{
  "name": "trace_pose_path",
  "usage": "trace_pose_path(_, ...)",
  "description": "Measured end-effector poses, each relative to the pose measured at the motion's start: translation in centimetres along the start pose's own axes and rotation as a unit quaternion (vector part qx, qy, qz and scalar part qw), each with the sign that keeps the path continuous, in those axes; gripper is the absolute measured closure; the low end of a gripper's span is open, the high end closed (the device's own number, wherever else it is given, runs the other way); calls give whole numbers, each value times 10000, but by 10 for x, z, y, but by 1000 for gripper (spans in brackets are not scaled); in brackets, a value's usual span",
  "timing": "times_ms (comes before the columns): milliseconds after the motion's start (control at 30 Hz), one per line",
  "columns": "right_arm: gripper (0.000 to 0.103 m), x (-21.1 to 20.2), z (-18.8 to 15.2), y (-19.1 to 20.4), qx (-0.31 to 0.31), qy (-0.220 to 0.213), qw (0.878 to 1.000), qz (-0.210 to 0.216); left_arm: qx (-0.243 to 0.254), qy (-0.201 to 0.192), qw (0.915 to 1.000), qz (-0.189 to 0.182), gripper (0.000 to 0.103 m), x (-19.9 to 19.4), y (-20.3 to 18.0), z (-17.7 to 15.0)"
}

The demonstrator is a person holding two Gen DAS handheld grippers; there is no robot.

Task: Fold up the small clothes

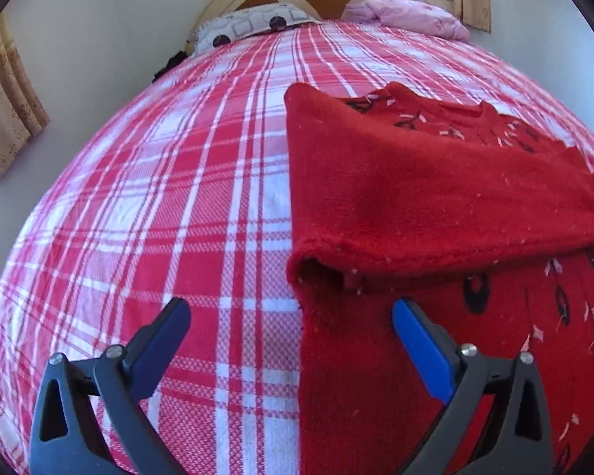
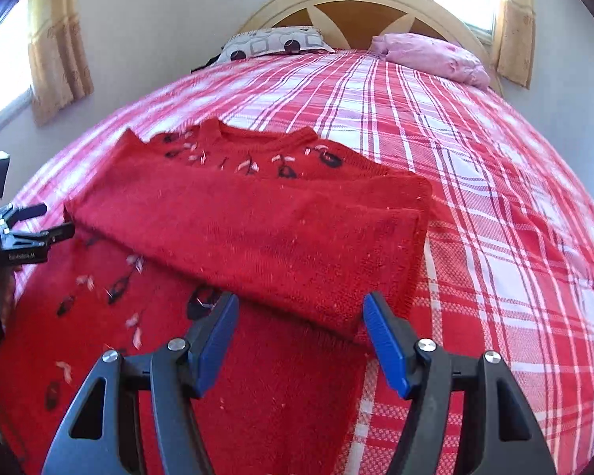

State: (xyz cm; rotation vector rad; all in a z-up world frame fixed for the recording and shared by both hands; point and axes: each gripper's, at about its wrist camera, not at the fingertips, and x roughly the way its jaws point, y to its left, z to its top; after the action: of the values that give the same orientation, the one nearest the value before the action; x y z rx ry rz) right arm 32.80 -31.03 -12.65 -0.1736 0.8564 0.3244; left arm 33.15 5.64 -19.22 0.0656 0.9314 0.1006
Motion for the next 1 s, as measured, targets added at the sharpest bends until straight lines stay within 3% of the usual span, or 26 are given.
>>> trace_pose_path(200,37,-28,-7,-5,491,-57,9985,218,-235,-85,9991,-340,0,-36,20,-17)
trace_pose_path(367,37,-59,-47,0,400,141,9991,96,-279,-111,9982,-510,0,-69,40,-56)
trace_pose_path(600,37,-103,-113,-13,884,270,9956,137,-218,-141,9979,-594,0,-104,56,-119)
trace_pose_path(933,37,-154,-182,0,1539,289,9855,653,-192,-286,9933,-1100,2,-145,46,-178)
trace_pose_path(1000,38,-159,-190,5,1582,314,9841,746,-157,-262,9927,-1170,7,-147,42,-182)
